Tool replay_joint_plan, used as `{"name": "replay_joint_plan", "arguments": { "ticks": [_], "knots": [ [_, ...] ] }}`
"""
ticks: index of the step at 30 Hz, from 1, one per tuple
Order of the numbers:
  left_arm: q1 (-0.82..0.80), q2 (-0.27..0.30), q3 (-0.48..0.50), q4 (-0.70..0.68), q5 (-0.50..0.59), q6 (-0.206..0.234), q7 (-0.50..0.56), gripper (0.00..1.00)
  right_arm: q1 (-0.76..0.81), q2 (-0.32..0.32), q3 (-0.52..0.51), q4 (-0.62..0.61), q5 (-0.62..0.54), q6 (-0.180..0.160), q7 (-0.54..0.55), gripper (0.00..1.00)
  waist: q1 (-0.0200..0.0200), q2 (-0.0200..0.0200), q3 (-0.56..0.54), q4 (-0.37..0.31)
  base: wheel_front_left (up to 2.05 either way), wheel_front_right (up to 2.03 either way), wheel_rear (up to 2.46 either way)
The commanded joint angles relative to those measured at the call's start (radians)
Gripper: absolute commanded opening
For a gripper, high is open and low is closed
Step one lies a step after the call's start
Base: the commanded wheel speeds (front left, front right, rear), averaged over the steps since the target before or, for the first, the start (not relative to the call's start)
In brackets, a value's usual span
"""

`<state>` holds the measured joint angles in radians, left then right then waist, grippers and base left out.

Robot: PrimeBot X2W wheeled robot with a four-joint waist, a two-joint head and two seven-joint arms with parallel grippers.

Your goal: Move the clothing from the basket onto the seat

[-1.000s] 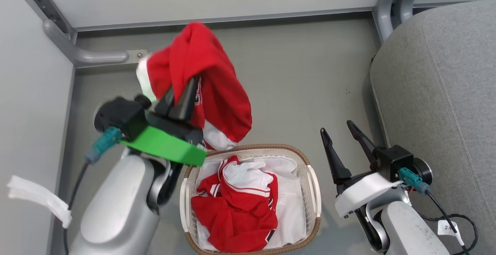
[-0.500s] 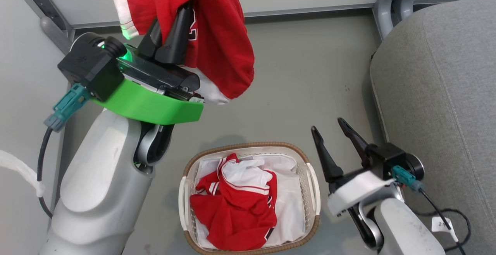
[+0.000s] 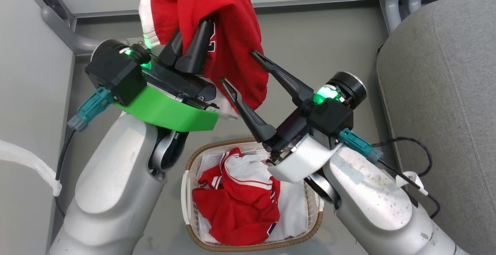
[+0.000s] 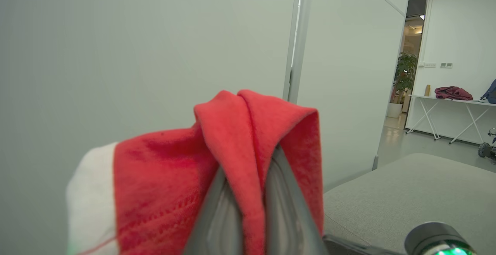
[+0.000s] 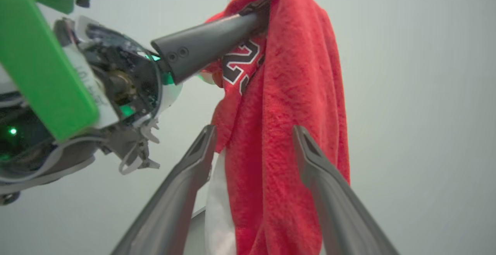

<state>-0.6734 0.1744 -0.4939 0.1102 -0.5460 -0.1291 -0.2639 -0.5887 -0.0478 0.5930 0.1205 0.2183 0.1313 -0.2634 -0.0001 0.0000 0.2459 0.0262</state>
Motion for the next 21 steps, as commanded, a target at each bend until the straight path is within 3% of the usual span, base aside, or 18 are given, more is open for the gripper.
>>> {"name": "replay_joint_plan", "arguments": {
  "ticks": [1, 11, 21],
  "knots": [
    [-0.006, -0.003, -0.005, -0.001, -0.004, -0.003, -0.001, 0.0, -0.021, -0.005, 0.004, 0.01, -0.014, -0.001, -0.002, 1.0, 0.0001, 0.0, 0.001, 0.007, 0.0, 0.0, 0.0],
    [-0.012, -0.014, -0.071, -0.03, -0.022, -0.003, -0.001, 0.0, -0.115, -0.004, -0.06, 0.039, -0.065, -0.001, -0.002, 1.0, 0.0001, 0.0, 0.017, 0.055, 0.0, 0.0, 0.0],
    [-0.003, -0.027, -0.125, -0.06, -0.041, -0.003, -0.001, 0.0, -0.118, -0.004, -0.026, 0.217, -0.044, -0.001, -0.002, 1.0, 0.0001, 0.0, 0.01, 0.079, 0.0, 0.0, 0.0]
  ]
}}
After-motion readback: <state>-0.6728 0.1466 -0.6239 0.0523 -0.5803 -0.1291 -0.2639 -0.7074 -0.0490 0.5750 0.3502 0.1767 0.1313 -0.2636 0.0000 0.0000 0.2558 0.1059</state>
